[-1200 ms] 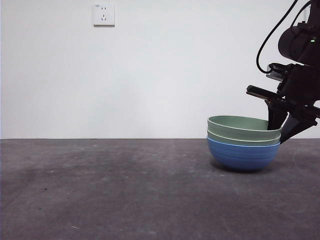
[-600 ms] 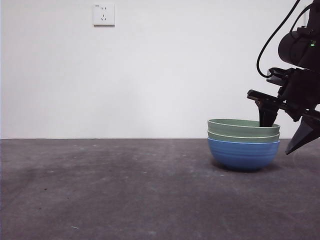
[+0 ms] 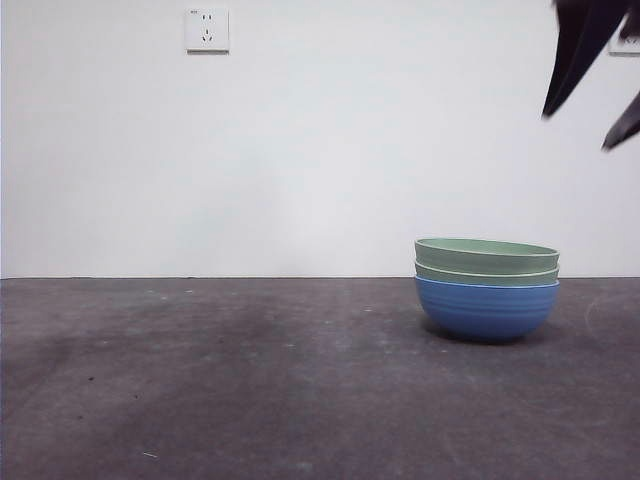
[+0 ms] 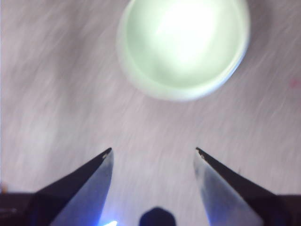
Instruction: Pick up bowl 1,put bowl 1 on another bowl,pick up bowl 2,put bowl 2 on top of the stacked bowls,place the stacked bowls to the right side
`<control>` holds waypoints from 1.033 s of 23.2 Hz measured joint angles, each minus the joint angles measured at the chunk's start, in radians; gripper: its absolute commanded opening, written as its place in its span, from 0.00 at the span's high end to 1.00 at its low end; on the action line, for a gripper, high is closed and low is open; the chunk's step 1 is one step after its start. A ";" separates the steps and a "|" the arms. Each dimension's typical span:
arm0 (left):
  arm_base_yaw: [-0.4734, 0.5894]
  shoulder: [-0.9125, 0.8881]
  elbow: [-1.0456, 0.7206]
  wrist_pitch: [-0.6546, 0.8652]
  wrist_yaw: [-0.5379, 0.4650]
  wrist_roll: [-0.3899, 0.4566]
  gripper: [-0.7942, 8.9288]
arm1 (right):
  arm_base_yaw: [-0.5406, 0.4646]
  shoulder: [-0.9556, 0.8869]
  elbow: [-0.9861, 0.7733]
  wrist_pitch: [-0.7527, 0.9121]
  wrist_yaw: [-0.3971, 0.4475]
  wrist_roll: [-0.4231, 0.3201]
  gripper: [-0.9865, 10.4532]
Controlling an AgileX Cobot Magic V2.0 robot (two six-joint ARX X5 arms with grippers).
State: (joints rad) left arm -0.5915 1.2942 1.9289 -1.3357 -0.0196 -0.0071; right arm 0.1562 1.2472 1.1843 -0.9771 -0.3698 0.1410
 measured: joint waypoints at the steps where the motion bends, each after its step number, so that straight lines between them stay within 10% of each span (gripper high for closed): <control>1: 0.000 0.001 0.000 0.000 0.000 0.000 0.66 | 0.011 -0.024 0.000 -0.028 0.004 -0.004 0.67; 5: 0.000 0.003 0.000 0.000 0.000 0.000 0.66 | 0.069 -0.122 0.000 -0.136 0.006 -0.023 0.67; 10: 0.000 0.003 0.000 0.000 0.000 0.000 0.67 | 0.139 -0.220 0.000 -0.212 0.007 -0.031 0.92; 14: 0.000 0.003 0.000 0.000 0.000 0.000 0.94 | 0.180 -0.270 0.000 -0.240 0.034 -0.054 0.93; 24: 0.000 0.003 0.000 0.000 0.000 0.000 0.92 | 0.185 -0.284 0.000 -0.242 0.085 -0.059 0.91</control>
State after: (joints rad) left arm -0.5915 1.2968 1.9289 -1.3357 -0.0196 -0.0071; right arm 0.3412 0.9634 1.1843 -1.2190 -0.2844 0.0818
